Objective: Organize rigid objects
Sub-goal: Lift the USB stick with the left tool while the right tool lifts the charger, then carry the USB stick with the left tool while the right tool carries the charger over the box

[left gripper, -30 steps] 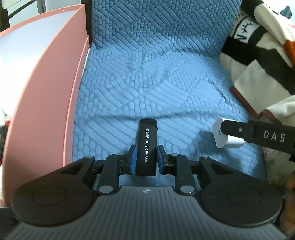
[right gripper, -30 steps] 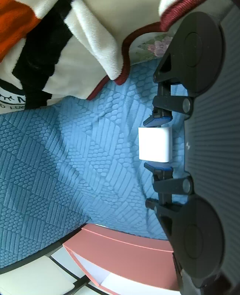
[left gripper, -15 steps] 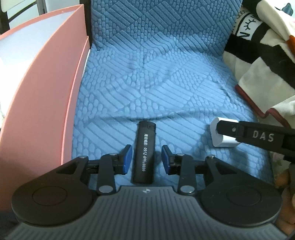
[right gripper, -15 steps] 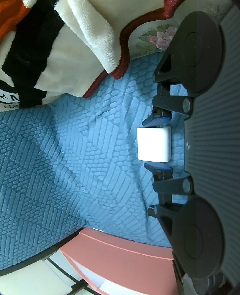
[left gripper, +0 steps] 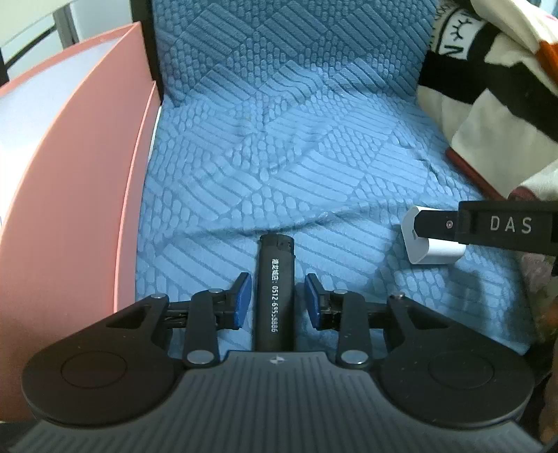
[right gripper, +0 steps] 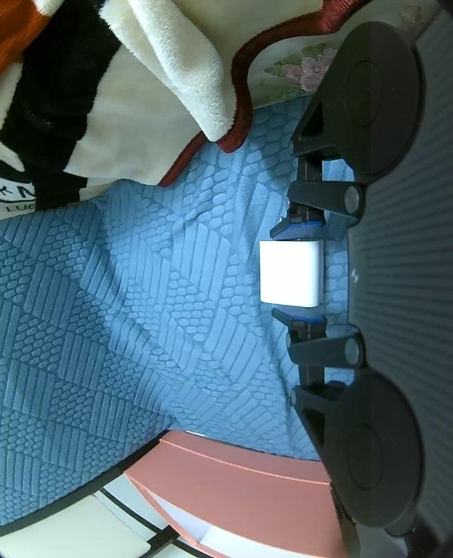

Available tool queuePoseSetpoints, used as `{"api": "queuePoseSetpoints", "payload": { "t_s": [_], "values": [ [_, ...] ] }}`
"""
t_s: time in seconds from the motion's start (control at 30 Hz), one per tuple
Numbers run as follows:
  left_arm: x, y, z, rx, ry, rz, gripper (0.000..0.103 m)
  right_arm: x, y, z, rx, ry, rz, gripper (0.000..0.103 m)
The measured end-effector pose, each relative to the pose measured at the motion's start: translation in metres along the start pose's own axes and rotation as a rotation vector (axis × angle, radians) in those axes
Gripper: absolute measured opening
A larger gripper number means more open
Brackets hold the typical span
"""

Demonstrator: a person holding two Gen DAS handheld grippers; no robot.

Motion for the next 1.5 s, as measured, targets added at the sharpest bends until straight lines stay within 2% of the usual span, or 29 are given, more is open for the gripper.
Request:
{"api": "queuePoseSetpoints", "payload": {
  "t_s": [0.07,0.13,0.3,0.67,0.83,1.0,1.27,1.43,1.5],
  "values": [
    [0.000,-0.001,-0.003,-0.007,-0.020,-0.014,0.036,0.000,0.000,0.001,0.002,0.012,-0.003,0.045],
    [-0.002,-0.002,-0.004,-0.009,-0.016,-0.019,0.027,0.000,0.000,0.003,0.004,0.020,-0.003,0.045],
    [-0.004,-0.002,-0.005,-0.018,-0.022,-0.004,0.027,0.004,0.000,0.012,-0.010,0.062,0.004,0.045],
    [-0.006,0.017,0.010,-0.009,0.127,0.003,0.027,0.004,0.011,0.017,-0.041,0.089,-0.009,0.045],
    [-0.008,0.031,0.003,0.010,0.151,-0.008,0.027,0.003,0.022,0.019,-0.038,0.117,-0.024,0.045],
    [-0.006,0.048,0.006,0.047,0.209,-0.004,0.027,0.001,0.034,0.021,-0.028,0.128,-0.018,0.045],
    [-0.001,0.085,0.014,0.077,0.230,-0.008,0.027,0.012,0.068,0.039,-0.044,0.181,-0.007,0.045],
    [-0.010,0.113,0.030,0.065,0.231,-0.032,0.027,0.008,0.087,0.051,-0.046,0.197,-0.012,0.045],
    [-0.016,0.123,0.036,0.071,0.235,-0.065,0.027,0.007,0.092,0.053,-0.057,0.188,-0.006,0.045]
  ]
}}
Point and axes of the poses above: each gripper's, at about its wrist camera, not at the fingertips, and y roughly against the way its jaws point, z to its left, x to its underside, the point moved 5 cm from there along -y, roughly the way its jaws point, and after that the axes turned 2 degrees about -z, right-handed, at the moved point
